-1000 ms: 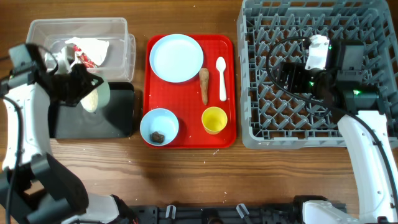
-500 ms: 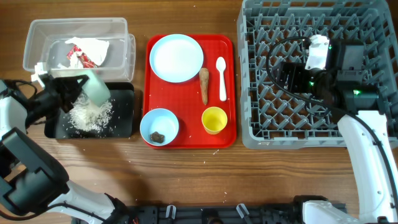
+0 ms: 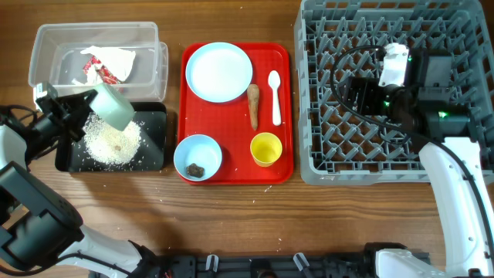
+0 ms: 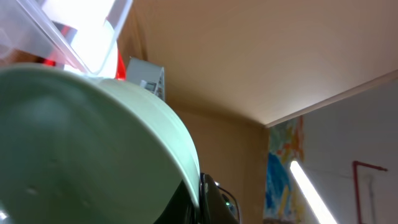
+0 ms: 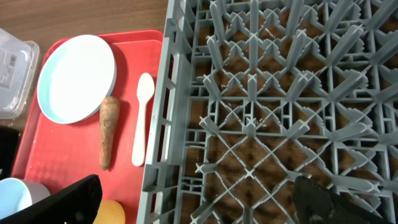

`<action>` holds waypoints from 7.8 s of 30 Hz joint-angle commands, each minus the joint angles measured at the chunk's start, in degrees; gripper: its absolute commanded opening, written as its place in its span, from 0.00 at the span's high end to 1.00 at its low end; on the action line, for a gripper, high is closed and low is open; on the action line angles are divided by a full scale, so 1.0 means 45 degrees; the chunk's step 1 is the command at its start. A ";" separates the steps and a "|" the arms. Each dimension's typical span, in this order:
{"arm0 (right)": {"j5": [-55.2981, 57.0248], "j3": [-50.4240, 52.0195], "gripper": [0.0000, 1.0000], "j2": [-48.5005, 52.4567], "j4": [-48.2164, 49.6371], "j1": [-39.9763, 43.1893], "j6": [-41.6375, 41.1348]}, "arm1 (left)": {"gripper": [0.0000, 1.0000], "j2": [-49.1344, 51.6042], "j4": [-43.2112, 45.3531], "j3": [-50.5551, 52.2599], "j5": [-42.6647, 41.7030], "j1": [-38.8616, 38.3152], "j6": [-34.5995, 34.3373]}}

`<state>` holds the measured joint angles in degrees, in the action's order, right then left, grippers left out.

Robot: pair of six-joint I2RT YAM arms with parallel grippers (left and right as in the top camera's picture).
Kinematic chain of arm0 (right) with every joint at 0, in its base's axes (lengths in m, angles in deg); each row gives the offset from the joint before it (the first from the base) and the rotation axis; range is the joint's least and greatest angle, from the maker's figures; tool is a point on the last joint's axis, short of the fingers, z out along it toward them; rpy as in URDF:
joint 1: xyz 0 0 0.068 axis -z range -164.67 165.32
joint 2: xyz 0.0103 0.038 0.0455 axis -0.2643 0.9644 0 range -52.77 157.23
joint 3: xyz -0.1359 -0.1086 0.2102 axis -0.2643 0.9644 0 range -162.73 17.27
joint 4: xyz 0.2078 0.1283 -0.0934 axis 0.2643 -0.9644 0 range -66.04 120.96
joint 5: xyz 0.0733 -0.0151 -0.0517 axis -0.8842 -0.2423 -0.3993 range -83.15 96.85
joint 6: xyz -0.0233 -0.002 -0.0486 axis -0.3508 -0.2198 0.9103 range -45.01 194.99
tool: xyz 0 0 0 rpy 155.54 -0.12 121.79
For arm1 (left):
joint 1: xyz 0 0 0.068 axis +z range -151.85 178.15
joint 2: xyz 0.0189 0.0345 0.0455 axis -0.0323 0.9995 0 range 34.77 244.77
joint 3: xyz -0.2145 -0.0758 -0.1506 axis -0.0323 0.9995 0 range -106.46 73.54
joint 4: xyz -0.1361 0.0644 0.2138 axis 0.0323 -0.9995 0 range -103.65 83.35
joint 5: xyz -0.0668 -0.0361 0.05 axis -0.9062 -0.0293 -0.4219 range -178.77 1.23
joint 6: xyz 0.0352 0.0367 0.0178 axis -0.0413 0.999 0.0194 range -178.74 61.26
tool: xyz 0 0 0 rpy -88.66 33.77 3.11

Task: Sort waste into correct bins and load items into the dishwasher rack
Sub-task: 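Tip the rice bowl over the black tray to pour out the rice, then return the empty bowl to the red tray and grasp the blue bowl, then tip the blue bowl over the black tray to dump the brown scrap, then set the blue bowl back on the red tray with the left gripper, then lift the yellow cup with the left gripper and hand it to the right gripper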

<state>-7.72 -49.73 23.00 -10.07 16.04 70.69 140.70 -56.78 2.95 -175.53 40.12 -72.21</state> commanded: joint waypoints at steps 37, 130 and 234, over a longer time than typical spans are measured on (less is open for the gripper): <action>-0.0121 -0.0253 0.00 0.0097 0.0243 0.0024 -0.0427 | 0.96 -0.2788 0.4143 -0.0199 1.2667 -1.1298 -0.1962; -0.0121 -0.0194 0.00 0.0121 0.0170 0.0024 -0.0418 | 0.96 -0.0869 -0.1496 0.0529 -0.0763 0.0092 0.1554; -1.2978 -0.0189 0.43 0.3094 1.0778 -0.3623 -0.2429 | 0.96 -0.1195 0.1054 -0.3089 0.0151 -1.0890 -0.0427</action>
<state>-64.94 -49.73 36.18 37.92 0.21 59.57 136.39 -52.19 -10.10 -173.98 -8.64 -74.46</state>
